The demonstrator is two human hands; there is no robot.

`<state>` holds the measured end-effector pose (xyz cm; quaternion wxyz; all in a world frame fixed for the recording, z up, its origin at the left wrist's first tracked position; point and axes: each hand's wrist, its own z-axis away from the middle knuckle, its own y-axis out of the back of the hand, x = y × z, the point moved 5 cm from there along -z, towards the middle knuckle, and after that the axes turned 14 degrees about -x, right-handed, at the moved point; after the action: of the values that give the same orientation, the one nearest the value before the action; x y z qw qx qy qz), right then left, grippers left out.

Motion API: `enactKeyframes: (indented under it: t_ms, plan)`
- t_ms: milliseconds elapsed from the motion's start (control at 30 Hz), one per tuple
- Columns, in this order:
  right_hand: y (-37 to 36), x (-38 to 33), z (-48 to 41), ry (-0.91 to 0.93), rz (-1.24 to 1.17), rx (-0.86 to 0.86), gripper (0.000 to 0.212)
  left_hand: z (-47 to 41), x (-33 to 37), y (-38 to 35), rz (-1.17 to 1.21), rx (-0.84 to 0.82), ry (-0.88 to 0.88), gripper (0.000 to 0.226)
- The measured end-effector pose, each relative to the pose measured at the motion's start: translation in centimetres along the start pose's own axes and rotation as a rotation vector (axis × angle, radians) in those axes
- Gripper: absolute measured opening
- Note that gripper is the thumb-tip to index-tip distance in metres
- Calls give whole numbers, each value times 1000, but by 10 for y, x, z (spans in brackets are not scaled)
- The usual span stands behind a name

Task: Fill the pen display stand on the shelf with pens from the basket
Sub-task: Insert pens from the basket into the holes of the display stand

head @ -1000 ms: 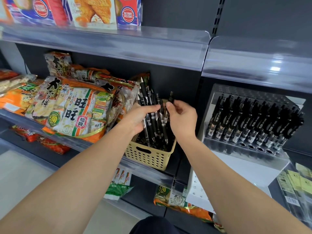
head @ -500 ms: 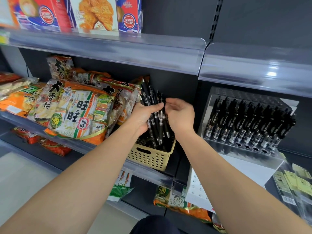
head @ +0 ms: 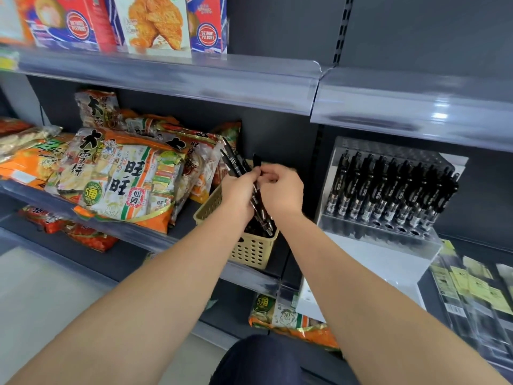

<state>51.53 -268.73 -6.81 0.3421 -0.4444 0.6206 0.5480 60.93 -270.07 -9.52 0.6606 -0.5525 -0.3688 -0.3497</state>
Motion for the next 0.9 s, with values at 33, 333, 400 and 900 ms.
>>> enactKeyframes:
  t_ms: [33, 333, 400, 900]
  plan:
    - [2, 1, 0, 1, -14, -3, 28, 1, 1, 1, -10, -12, 5, 20]
    - [9, 9, -8, -108, -177, -6, 21, 3, 5, 0, -113, -149, 27, 18]
    - [11, 9, -11, -145, -176, -7, 22, 2, 4, 0, -139, -182, 24, 30]
    - [46, -23, 3, 19, -115, 90, 15, -2, -1, -1, 53, -243, 72, 11]
